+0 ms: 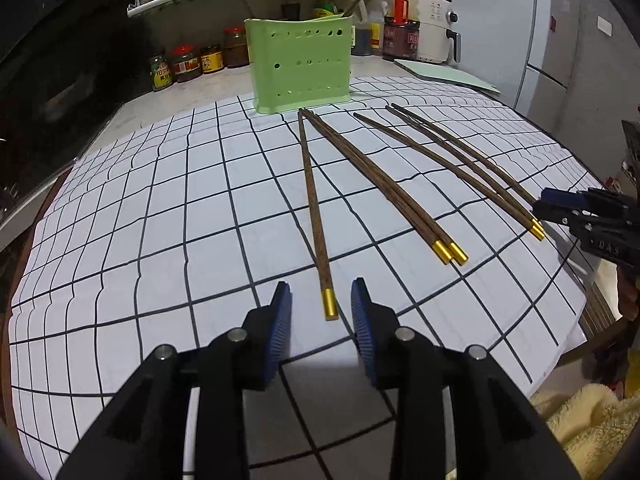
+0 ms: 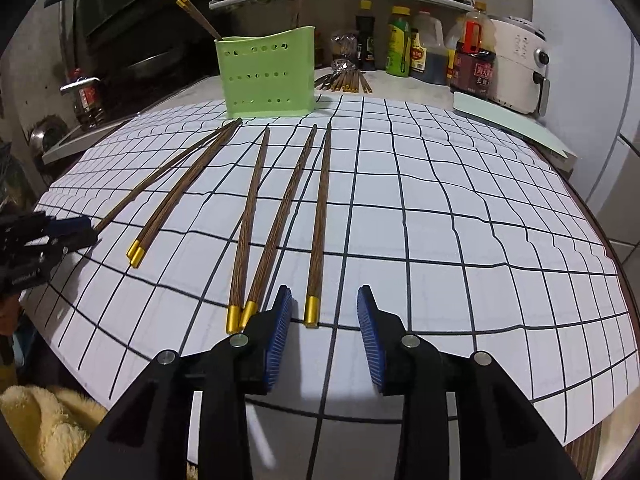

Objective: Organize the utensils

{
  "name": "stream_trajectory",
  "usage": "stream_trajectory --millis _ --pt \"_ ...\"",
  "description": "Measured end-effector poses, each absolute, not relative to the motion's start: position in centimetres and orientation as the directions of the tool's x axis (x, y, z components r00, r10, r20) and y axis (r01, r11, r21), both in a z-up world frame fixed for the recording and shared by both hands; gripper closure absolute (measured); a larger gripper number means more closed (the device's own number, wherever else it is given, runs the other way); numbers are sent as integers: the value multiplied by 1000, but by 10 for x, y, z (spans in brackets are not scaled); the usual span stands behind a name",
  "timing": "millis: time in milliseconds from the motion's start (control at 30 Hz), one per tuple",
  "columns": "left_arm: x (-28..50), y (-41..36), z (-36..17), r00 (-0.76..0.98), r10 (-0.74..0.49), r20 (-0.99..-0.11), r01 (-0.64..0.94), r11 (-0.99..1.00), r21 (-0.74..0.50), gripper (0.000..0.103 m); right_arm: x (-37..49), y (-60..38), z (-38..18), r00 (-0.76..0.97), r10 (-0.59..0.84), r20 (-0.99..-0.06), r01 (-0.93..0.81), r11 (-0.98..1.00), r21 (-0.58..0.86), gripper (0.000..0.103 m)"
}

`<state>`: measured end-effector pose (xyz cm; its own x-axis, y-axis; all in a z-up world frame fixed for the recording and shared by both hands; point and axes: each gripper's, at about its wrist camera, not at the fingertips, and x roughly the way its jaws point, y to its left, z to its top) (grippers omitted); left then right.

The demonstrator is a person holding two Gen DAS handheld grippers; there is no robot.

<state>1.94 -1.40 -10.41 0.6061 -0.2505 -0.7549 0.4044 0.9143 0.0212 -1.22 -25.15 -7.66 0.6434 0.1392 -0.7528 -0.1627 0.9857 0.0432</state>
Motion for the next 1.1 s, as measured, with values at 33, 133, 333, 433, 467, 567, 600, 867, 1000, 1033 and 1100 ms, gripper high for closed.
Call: stream_trajectory --millis 33,133,333,433,467,567,600,867,1000,1033,1100 --pt "18 -15 -104 608 -249 -754 401 916 21 72 -12 -251 -77 644 139 -752 -164 986 42 68" --pt "16 -18 -105 617 -239 -749 394 919 32 72 -12 -249 -77 650 139 -747 -169 985 37 68" --pt "24 -19 -105 629 -223 -744 360 932 25 72 -9 -248 -78 656 149 -740 -168 985 49 68" --pt "31 -19 -105 635 -220 -741 335 942 8 72 -7 -246 -78 660 152 -736 -170 984 51 68" --pt "33 -20 -105 637 -218 -739 335 942 10 72 -6 -245 -78 661 156 -734 -173 984 53 68" --pt "32 -27 -106 648 -204 -734 340 940 39 78 -5 -241 -79 664 166 -729 -184 981 56 68" --pt "32 -28 -106 649 -204 -733 346 937 45 79 -6 -239 -79 666 166 -727 -190 980 50 68" --pt "34 -21 -106 654 -199 -730 340 939 49 96 -13 -238 -78 664 148 -733 -177 983 38 96" --pt "34 -18 -104 645 -218 -733 341 940 20 96 -17 -245 -75 661 130 -739 -149 988 40 96" --pt "33 -15 -104 639 -231 -733 340 940 -1 96 -17 -247 -74 663 128 -738 -144 989 42 96" --pt "32 -9 -101 642 -246 -726 333 943 -25 96 -17 -253 -71 669 131 -732 -127 990 61 96"
